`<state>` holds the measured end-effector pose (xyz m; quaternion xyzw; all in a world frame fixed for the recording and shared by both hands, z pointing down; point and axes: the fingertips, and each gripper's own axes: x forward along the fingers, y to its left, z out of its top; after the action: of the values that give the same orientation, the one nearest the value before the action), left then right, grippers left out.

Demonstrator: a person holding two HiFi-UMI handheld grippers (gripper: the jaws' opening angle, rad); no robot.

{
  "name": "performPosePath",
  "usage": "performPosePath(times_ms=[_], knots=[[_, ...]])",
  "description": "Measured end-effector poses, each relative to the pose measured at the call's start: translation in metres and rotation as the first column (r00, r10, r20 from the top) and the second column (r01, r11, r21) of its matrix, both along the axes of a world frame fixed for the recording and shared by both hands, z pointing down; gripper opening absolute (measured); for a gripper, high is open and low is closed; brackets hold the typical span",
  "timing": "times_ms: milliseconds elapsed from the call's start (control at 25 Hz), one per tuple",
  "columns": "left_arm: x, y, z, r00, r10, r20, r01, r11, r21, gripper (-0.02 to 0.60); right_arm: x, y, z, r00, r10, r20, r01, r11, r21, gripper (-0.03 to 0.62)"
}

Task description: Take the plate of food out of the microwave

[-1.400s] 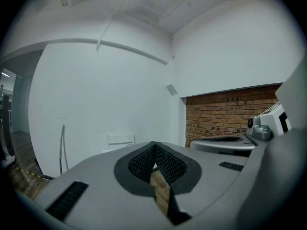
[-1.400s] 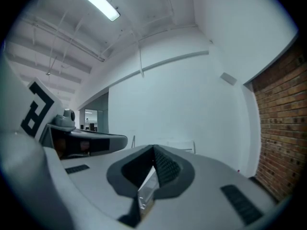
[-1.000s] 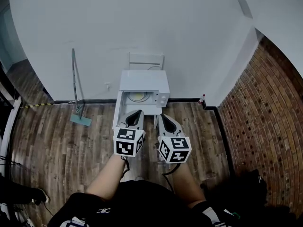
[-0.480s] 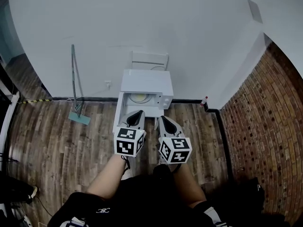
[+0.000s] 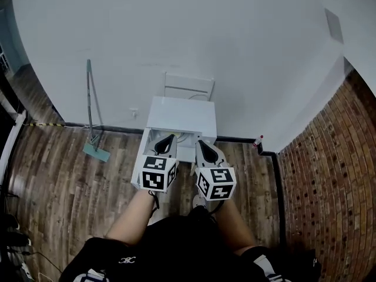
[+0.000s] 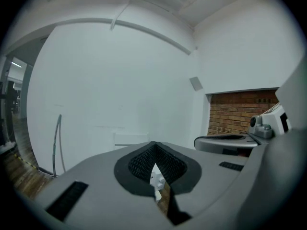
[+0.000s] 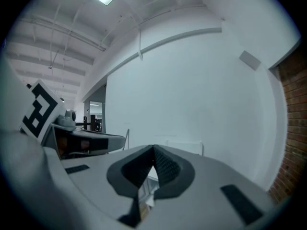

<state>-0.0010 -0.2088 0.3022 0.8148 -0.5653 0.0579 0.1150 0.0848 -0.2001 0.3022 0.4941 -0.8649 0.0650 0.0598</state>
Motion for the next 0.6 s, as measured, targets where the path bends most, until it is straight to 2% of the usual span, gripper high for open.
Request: performPosePath(times_ms=[160,360,600], knots=[[0.014,-0.05,0.0,0.998,-0.036,-0.044,0.035,0.999,-0.032,-0.002,0.015,-0.053,-0.002,0.999,-0.035,-0.002,0.035,0.999,-0.019,0.011],[0.03,-0.105,0.012,0.995,-0.09,-0.051,0.086,0.993,-0.081,-0.002,0.03,-0.115,0.007,0.996,-0.091,-0.002,0.09,0.994,-0.063,0.011],[0.039,-0.147,0.04,0.975,-0.183,-0.124,0.167,0.978,-0.128,-0.002,0.029,-0.169,0.029,0.971,-0.221,-0.089,0.213,0.973,-0.092,0.011]])
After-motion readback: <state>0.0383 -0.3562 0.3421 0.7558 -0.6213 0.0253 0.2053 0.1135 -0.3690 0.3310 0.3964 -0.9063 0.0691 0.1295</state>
